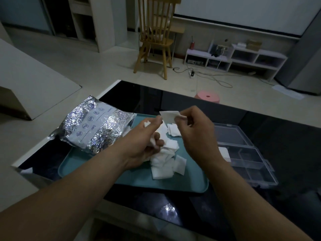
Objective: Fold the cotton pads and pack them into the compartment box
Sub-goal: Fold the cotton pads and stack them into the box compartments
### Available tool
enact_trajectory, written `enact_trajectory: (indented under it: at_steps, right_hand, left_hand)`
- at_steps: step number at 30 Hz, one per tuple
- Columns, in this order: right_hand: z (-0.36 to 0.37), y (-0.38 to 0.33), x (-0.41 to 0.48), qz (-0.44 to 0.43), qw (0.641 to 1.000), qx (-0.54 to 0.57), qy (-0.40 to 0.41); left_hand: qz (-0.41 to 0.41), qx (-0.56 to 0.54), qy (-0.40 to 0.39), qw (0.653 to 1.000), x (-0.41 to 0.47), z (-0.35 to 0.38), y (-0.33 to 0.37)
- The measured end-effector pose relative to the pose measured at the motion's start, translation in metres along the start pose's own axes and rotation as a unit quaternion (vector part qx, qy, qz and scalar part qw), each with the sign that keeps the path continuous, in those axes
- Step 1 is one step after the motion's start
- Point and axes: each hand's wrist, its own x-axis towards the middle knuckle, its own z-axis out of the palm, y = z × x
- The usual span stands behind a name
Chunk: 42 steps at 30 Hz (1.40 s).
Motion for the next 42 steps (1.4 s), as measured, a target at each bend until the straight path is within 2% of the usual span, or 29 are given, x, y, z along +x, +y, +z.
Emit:
enact_trajectory:
  at_steps: [3, 6, 9, 12, 15, 19, 22, 26, 28, 30, 32, 33, 35, 37, 40, 42]
  right_hand:
    - [0.016, -0.006, -0.013, -0.098, 0.992, -0.082, -0.019]
    - [0.024, -0.007, -0.022, -0.124, 0.986, -0.095, -0.053]
    - [0.014, -0.009, -0.021, -0.123, 0.986, -0.039, -0.109]
    - [0.010, -0.009, -0.018, -0.110, 0.972, -0.015, -0.206]
    - [0.011, -0.010, -0.018, -0.043, 0.965, 0.039, -0.257]
    - [0.009, -0.011, -0.015, -0.016, 0.967, 0.074, -0.245]
    - [0.010, -0.012, -0.010, -0.012, 0.963, 0.062, -0.263]
    - [0.013, -0.011, -0.002, -0.020, 0.970, 0.050, -0.238]
    - [0.011, -0.013, 0.006, 0.040, 0.973, 0.124, -0.190]
    - [0.006, -0.007, 0.016, 0.106, 0.974, 0.171, -0.100]
    - [0.002, 0.007, 0.024, 0.128, 0.986, 0.098, -0.033]
    - [0.003, 0.016, 0.024, 0.130, 0.990, 0.039, -0.032]
    - [0.010, 0.029, 0.018, 0.115, 0.989, -0.048, -0.084]
    - [0.023, 0.034, 0.007, 0.055, 0.982, -0.102, -0.149]
    - [0.038, 0.026, -0.004, -0.067, 0.950, -0.216, -0.218]
    - [0.045, 0.025, -0.008, -0.085, 0.930, -0.266, -0.238]
  left_hand:
    - [-0.028, -0.073, -0.054, 0.995, -0.003, 0.005, 0.000]
    - [-0.026, -0.120, -0.036, 0.992, 0.000, 0.000, 0.004]
    - [-0.031, -0.099, -0.026, 0.994, 0.001, -0.008, 0.009]
    - [-0.063, -0.076, -0.108, 0.989, -0.009, -0.006, 0.014]
    - [-0.077, -0.063, -0.163, 0.982, -0.011, -0.006, 0.011]
    - [-0.085, -0.052, -0.200, 0.975, -0.013, -0.007, 0.013]
    - [-0.077, -0.067, -0.169, 0.980, -0.010, -0.012, 0.012]
    - [-0.053, -0.074, -0.150, 0.985, -0.004, -0.014, 0.013]
    - [-0.027, -0.126, -0.100, 0.987, 0.003, -0.020, 0.022]
    - [0.001, -0.204, -0.035, 0.978, 0.011, -0.031, 0.036]
    - [0.022, -0.219, 0.016, 0.975, 0.015, -0.042, 0.047]
    - [0.026, -0.208, 0.040, 0.977, 0.015, -0.046, 0.049]
    - [0.025, -0.190, 0.068, 0.979, 0.016, -0.049, 0.047]
    - [0.017, -0.175, 0.070, 0.982, 0.017, -0.047, 0.043]
    - [0.010, -0.157, 0.067, 0.985, 0.019, -0.045, 0.039]
    - [0.008, -0.145, 0.065, 0.987, 0.019, -0.043, 0.039]
